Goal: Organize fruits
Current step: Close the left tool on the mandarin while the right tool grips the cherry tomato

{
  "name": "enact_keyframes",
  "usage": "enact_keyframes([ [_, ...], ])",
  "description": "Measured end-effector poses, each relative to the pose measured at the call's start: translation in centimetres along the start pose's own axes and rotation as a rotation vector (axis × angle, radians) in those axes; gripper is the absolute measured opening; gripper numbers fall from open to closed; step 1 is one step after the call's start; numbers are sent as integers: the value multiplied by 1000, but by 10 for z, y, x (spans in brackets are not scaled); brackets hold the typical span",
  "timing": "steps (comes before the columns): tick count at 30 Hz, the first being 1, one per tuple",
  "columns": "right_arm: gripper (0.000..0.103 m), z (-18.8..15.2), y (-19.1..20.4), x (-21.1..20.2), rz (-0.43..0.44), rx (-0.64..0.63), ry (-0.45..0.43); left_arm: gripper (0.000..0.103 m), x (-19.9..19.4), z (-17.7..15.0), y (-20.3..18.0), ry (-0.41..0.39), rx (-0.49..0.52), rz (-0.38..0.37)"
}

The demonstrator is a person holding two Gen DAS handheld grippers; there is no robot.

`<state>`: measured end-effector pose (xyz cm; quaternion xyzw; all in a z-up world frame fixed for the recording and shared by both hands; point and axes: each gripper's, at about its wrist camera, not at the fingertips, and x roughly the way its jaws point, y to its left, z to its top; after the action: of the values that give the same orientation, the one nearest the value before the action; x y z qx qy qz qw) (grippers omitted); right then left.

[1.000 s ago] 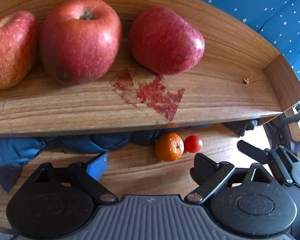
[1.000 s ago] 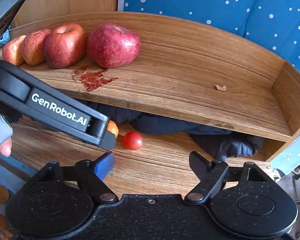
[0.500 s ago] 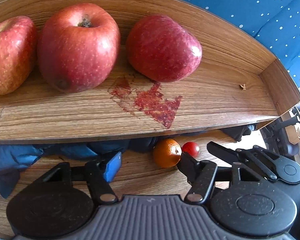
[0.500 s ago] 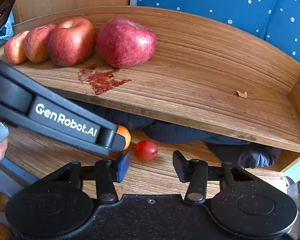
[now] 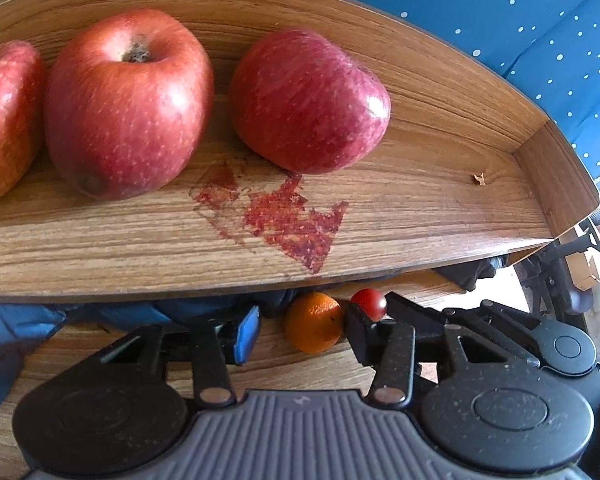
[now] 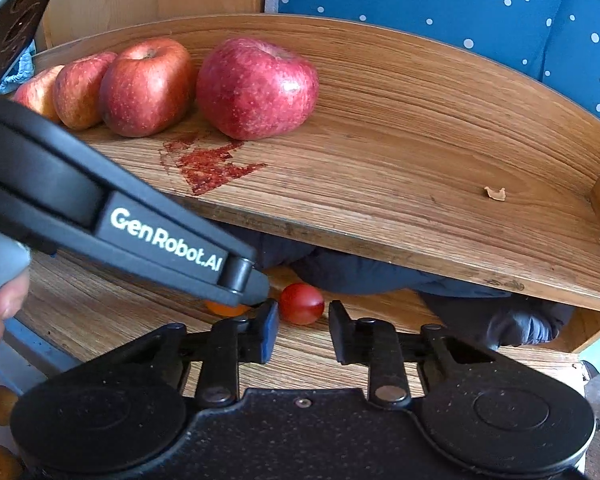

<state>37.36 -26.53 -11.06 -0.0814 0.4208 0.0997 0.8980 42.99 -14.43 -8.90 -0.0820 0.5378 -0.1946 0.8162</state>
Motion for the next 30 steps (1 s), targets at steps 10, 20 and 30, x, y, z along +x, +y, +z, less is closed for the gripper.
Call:
enact_keyframes([
  [10,25,-3,-4,0,5,10,-3,35,1,-2,1,-2,-5,-32],
  [20,26,5,-6,2,0,16,-1,35,2,1,0,2,2,-36],
  [30,25,-1,-3,-18,0,17,-9,35,-16,-9,8,0,-10,-22],
])
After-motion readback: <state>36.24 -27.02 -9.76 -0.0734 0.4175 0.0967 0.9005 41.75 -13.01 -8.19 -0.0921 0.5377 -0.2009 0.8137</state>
